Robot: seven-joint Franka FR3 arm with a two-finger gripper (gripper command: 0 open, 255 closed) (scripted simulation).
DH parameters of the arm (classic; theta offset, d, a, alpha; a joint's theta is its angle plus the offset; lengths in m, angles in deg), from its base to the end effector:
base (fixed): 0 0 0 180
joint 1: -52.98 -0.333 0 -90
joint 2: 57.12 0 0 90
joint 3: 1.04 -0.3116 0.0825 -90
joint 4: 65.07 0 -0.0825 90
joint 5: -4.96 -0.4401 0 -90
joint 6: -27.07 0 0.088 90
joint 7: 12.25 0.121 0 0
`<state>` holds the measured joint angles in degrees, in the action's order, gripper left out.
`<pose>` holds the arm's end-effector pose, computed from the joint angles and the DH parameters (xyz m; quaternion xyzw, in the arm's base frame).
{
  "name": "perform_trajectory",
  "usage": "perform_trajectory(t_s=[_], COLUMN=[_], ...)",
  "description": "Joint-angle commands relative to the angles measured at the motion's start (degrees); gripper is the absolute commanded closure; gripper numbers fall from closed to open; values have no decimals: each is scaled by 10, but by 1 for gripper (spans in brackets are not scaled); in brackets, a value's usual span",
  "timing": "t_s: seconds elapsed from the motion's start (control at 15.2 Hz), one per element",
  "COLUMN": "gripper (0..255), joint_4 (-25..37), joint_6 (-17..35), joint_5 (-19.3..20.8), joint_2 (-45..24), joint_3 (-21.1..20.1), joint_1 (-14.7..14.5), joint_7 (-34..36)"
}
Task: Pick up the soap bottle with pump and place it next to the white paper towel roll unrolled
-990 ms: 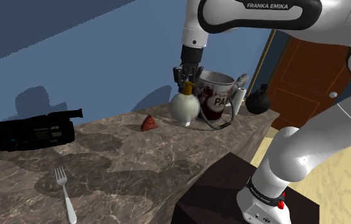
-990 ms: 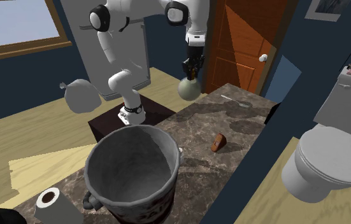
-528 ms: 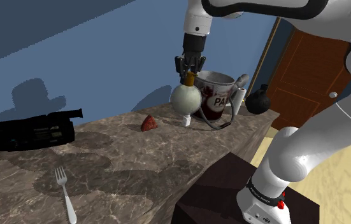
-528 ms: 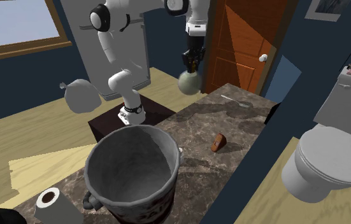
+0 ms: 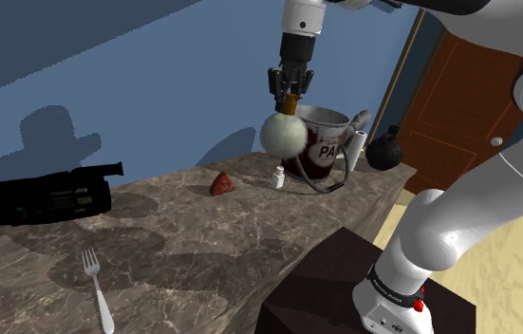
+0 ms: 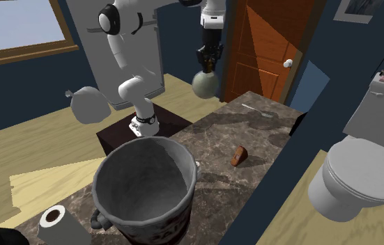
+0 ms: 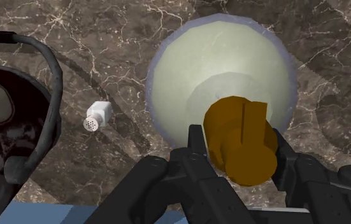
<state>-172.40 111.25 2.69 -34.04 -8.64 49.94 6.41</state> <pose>0.4612 0.1038 0.6550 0.9973 -0.0733 -0.0006 0.0066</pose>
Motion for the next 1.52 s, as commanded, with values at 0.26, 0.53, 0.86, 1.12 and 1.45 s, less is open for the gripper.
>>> perform_trajectory(t_s=[0.26,0.53,0.86,1.12,1.45], gripper=[255,255,255,255,255], joint_4=[-46,-65,-74,-71,-53], joint_6=[-7,-12,-16,-17,-16], joint_5=[22,43,73,97,125], joint_2=[53,77,94,96,85], joint_3=[58,101,155,200,258], joint_1=[21,37,57,72,88], joint_7=[-78,-133,-203,-259,-331])
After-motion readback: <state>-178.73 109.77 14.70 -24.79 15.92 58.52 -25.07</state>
